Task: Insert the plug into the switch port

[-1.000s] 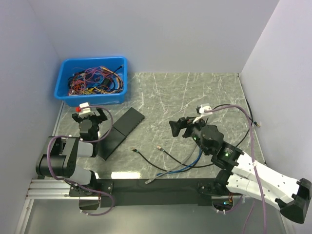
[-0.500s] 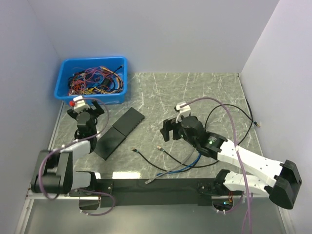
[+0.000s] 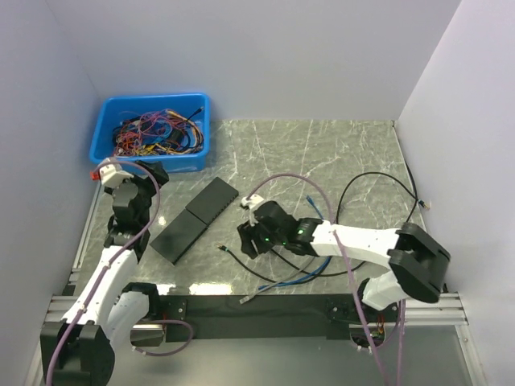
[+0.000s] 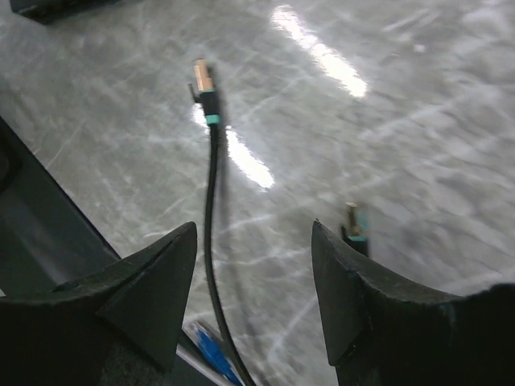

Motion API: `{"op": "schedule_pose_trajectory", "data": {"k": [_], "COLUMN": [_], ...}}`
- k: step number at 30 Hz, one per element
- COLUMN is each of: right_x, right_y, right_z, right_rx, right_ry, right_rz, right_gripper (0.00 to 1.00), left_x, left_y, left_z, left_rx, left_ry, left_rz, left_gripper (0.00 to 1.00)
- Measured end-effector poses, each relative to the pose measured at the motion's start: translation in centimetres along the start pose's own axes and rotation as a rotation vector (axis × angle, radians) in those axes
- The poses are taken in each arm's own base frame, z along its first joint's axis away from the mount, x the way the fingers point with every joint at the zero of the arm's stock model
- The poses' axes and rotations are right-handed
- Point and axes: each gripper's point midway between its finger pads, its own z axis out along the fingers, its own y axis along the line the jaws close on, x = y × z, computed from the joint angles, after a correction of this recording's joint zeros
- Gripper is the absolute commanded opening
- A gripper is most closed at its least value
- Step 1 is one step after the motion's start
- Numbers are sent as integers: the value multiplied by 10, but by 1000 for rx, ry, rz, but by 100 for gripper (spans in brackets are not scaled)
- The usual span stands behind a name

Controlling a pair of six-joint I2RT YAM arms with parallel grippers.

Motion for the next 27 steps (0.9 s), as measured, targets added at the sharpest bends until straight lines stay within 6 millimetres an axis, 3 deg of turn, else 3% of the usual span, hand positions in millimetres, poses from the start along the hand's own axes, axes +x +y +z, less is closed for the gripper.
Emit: {"op": "schedule_pose_trajectory", "data": {"k": [6, 10, 27], "right_x": [-1, -1, 5], "right_y": [21, 24, 35], "right_z": [23, 35, 81], "right_rx": [-51, -56, -71], "right_ry": [29, 44, 117], "right_rz": [-26, -28, -45], "right_gripper": [63, 56, 47], "left_x": [3, 7, -3], "left_y": [-12, -11, -21], "left_z": [-2, -14, -53], "left_rx": [-29, -30, 22], "left_ry": [113, 162, 228], "left_rz": [-38, -35, -37], "left_gripper": [93, 93, 94]}}
